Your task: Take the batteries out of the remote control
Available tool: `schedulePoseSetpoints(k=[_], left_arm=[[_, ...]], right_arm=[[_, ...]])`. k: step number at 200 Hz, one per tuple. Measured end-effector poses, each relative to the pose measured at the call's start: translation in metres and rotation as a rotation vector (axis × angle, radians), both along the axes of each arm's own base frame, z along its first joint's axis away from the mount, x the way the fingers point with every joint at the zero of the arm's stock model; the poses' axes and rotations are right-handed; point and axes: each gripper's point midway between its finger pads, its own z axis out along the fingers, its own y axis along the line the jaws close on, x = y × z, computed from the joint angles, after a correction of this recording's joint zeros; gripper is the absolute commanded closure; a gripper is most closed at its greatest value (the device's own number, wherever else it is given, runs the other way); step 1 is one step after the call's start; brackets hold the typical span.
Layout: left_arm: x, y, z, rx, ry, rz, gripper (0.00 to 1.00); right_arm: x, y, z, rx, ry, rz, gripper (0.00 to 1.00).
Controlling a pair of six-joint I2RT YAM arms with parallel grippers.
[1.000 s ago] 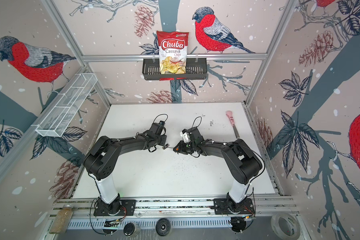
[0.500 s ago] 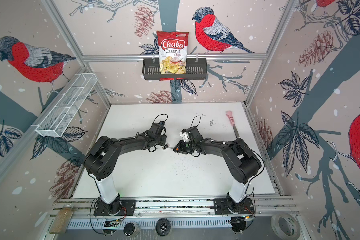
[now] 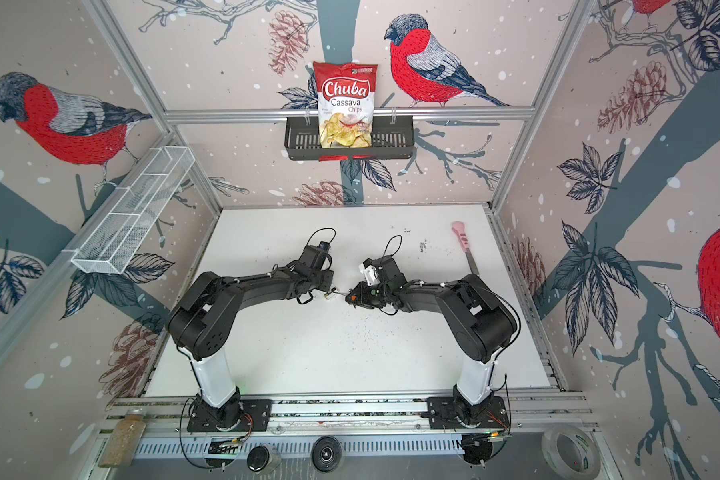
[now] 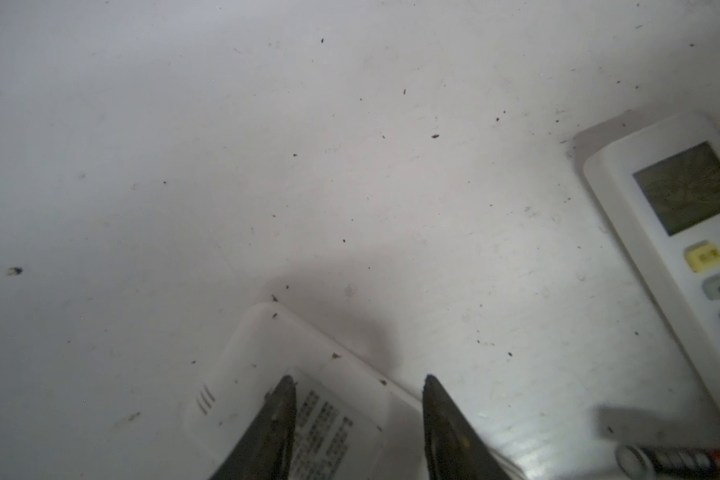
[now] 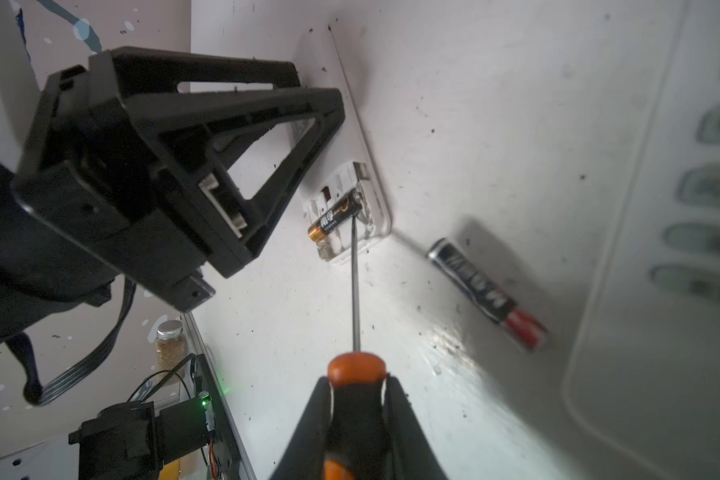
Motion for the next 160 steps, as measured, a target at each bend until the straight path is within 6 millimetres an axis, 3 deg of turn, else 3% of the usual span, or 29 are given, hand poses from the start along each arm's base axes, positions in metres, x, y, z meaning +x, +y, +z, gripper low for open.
schedulePoseSetpoints(k=[74, 160], left_arm=[[0.0006, -0.0005, -0.0003, -0.002, -0.002, 0.0, 0.52], [0.0006, -0.0004, -0.0003, -0.002, -0.003, 0.0, 0.52]], right_arm=[[-0.0002, -0.0096, -0.0002, 0.052, -0.011, -0.039, 0.99], [-0.0002, -0.0032, -0.0024, 0.115, -0.007, -0.034, 0.99]])
